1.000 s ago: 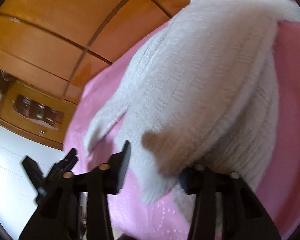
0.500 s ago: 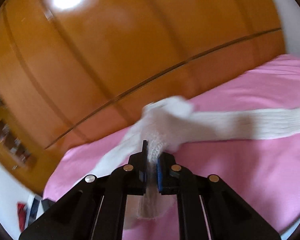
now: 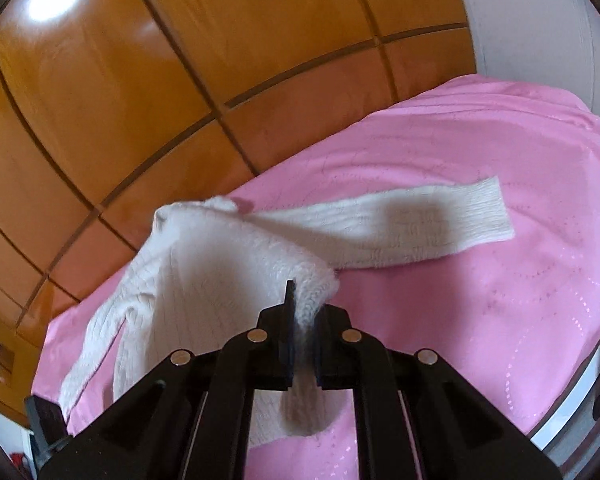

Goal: Fold small clothes

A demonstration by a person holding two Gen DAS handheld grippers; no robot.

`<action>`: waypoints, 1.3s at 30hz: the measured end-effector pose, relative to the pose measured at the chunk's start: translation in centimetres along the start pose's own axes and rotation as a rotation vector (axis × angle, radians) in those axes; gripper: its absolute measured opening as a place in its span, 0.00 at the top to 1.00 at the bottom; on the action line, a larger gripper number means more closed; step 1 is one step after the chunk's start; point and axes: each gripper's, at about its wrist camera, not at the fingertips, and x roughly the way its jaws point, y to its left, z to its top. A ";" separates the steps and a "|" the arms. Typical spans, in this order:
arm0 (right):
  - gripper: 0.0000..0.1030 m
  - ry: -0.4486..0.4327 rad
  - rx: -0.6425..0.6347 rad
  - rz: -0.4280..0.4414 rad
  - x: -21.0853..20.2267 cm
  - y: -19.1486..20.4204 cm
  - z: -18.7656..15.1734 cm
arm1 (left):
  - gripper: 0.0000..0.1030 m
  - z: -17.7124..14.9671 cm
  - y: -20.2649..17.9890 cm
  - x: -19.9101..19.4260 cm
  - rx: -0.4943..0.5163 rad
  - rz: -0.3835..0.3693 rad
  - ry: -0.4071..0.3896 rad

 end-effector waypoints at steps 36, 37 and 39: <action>0.54 0.323 -0.307 0.063 0.5 3.7 -16.0 | 0.42 -6.0 12.3 -22.1 -0.113 0.421 -0.299; 0.52 0.308 -0.312 0.064 0.2 4.2 -16.1 | 0.41 -5.1 13.2 -23.4 -0.141 0.456 -0.339; 0.46 0.263 -0.340 0.053 -0.1 5.7 -15.5 | 0.41 -4.0 15.1 -25.5 -0.199 0.536 -0.399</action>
